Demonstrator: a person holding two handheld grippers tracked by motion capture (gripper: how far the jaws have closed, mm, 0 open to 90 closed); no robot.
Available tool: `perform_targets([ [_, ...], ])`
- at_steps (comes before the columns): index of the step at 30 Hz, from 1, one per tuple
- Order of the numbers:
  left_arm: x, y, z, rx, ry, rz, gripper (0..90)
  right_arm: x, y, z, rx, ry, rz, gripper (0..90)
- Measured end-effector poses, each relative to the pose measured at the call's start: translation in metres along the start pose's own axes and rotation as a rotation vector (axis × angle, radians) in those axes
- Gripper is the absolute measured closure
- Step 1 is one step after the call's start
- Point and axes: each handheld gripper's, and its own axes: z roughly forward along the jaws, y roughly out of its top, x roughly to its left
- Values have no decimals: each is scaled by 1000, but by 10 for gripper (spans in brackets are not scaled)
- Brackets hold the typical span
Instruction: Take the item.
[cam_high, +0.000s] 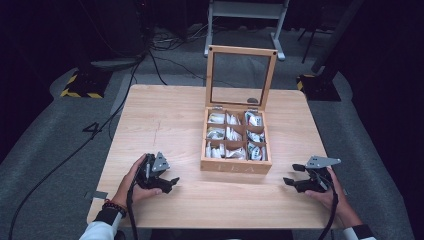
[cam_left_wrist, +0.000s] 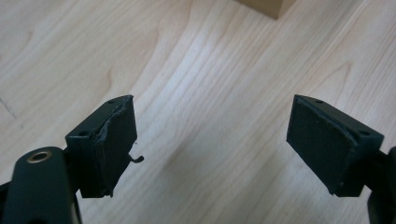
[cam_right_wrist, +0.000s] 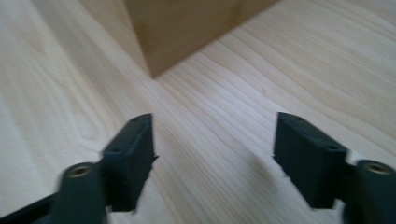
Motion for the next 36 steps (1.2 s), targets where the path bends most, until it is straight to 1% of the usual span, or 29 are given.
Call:
perform_targets([
  [1, -1, -3, 0, 11, -1, -4, 164, 0, 3, -2, -5, 25, -13, 367],
  [3, -3, -7, 1, 22, 0, 4, 165, 3, 10, -4, -15, 15, -40, 355],
  [6, -3, -11, 2, 29, -6, -6, 165, 6, 20, -11, -45, 9, -60, 354],
  [7, -2, -12, 3, 38, -9, -10, 164, 6, 24, -14, -56, 10, -65, 360],
  [8, -2, -13, 4, 28, -16, -21, 160, 6, 28, -17, -60, 6, -76, 362],
  [10, -1, -13, 4, 26, -26, -21, 160, 5, 36, -24, -80, 4, -95, 378],
  [12, 0, -14, 5, 20, -36, -26, 160, 3, 45, -30, -103, 10, -87, 382],
  [14, 1, -15, 5, 12, -49, -36, 160, 2, 53, -32, -111, 3, -99, 383],
  [15, 1, -16, 6, 9, -52, -49, 159, 1, 58, -32, -118, 2, -106, 383],
  [16, 1, -16, 6, 3, -53, -51, 159, 2, 63, -32, -121, 2, -111, 384],
  [18, 2, -18, 7, -7, -67, -67, 159, 5, 73, -29, -121, -14, -136, 392],
  [20, 3, -18, 8, -12, -82, -81, 158, 8, 83, -25, -101, -26, -158, 399],
  [23, 4, -20, 9, -27, -88, -83, 154, 11, 96, -19, -125, 5, -164, 400],
  [26, 5, -21, 10, -38, -96, -75, 149, 17, 107, -10, -125, 18, -189, 400],
  [28, 5, -21, 10, -39, -98, -74, 149, 20, 113, -4, -128, 39, -195, 401],
  [32, 5, -21, 11, -40, -101, -74, 149, 28, 122, 9, -137, 70, -202, 401],
  [34, 5, -20, 11, -39, -101, -72, 149, 32, 125, 15, -129, 67, -214, 405],
  [36, 6, -20, 11, -39, -101, -70, 149, 36, 128, 20, -138, 80, -220, 420],
])
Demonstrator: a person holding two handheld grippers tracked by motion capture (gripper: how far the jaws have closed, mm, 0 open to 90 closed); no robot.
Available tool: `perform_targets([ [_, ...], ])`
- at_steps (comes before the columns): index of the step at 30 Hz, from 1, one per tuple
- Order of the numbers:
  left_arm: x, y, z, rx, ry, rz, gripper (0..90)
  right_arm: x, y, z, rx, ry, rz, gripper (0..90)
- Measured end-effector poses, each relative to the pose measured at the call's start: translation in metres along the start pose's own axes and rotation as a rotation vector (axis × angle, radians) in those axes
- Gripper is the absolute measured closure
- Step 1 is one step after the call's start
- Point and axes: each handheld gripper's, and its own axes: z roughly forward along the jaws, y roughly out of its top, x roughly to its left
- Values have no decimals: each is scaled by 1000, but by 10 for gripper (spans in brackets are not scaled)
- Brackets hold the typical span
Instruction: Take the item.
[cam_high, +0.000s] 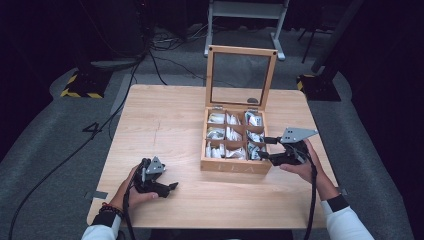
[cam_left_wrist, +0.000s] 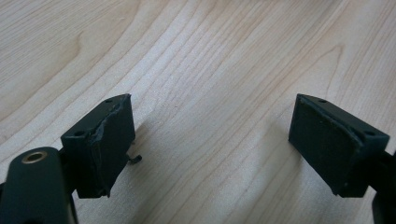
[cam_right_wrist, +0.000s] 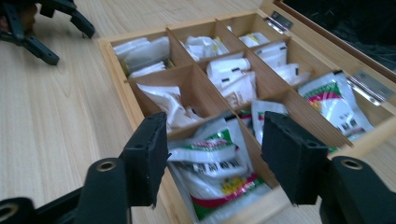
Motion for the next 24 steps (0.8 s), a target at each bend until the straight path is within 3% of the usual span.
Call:
perform_targets([
  [10, 0, 0, 0, 0, 0, 1, 149, 15, 19, 25, -14, 55, -32, 488],
  [17, 0, 0, 0, 0, -1, 2, 151, 26, 28, 47, 37, 78, -66, 610],
  [24, 0, 0, 0, 0, -1, 3, 152, 25, 25, 68, 111, 49, -46, 600],
])
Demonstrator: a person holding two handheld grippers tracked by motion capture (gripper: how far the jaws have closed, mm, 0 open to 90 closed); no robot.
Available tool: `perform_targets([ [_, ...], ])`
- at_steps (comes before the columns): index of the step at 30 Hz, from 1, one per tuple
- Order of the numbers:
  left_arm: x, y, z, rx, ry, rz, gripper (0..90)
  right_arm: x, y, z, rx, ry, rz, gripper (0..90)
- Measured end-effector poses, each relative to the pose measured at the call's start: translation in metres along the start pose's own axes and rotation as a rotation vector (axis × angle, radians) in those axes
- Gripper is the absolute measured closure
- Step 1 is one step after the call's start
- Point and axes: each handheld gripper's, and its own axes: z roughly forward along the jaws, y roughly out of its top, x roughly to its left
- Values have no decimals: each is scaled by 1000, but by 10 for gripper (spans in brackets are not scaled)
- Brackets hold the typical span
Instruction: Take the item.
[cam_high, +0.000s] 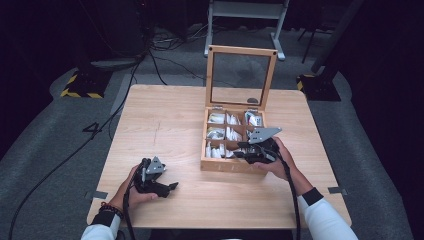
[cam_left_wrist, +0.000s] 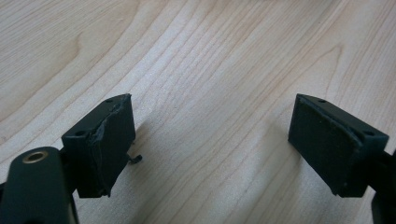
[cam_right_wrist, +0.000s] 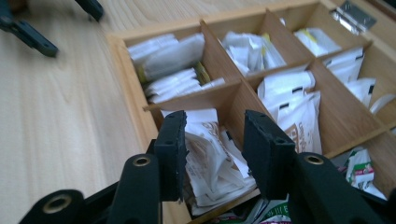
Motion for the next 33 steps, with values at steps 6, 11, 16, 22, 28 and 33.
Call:
perform_targets([
  [6, 0, 0, 0, -1, 0, -2, 152, -1, -2, 12, 43, -20, 1, 614],
  [11, 0, 0, 0, -2, 0, -4, 152, 2, 0, 17, 88, -40, -13, 711],
  [16, 0, 0, 0, -2, -1, -2, 152, 4, 0, 18, 111, -51, -27, 802],
  [22, 0, 0, 0, -2, -1, -2, 151, 4, -2, 15, 83, -59, -24, 864],
  [28, 0, 0, 0, -2, 0, -4, 152, -1, -5, 7, 33, -63, 2, 875],
  [33, 0, 0, 0, -2, 0, -4, 152, -2, -4, -1, -14, -79, 4, 879],
])
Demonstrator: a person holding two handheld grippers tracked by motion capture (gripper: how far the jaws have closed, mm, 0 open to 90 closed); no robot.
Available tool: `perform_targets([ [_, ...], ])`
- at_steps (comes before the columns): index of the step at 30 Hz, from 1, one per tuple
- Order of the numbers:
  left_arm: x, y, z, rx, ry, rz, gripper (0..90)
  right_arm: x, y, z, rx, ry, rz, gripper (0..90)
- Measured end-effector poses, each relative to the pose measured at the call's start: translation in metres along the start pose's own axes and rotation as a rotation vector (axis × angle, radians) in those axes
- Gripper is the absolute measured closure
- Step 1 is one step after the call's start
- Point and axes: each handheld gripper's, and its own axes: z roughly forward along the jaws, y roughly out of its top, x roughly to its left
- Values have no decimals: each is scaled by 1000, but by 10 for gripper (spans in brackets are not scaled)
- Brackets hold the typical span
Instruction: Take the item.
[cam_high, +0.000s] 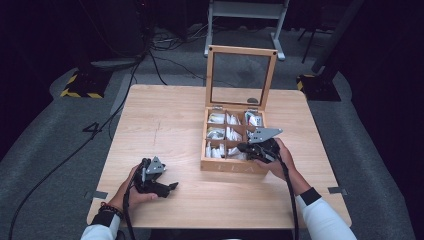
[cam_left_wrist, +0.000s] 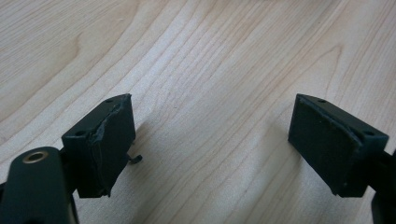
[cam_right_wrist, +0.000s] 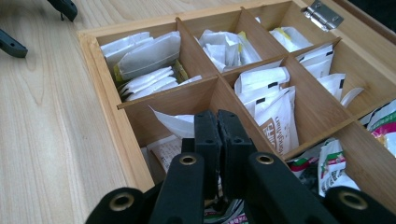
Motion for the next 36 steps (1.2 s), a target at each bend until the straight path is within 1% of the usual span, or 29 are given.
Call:
perform_targets([
  [8, 0, 0, 0, 0, -1, 1, 152, -3, 3, -13, -46, 4, 10, 883],
  [16, 0, 0, 0, -1, 0, 0, 152, -8, 3, -32, -106, 1, 33, 886],
  [20, 0, 0, 0, 0, -1, 2, 152, -8, 3, -39, -124, -1, 32, 886],
  [21, 0, 0, 0, 0, 0, 0, 152, -7, 4, -43, -133, 1, 31, 887],
  [28, 0, 0, 0, 0, 0, 1, 152, -2, 4, -55, -161, 12, 24, 887],
  [36, 0, 0, 0, 0, 0, 0, 152, 3, 2, -67, -179, 27, 21, 887],
])
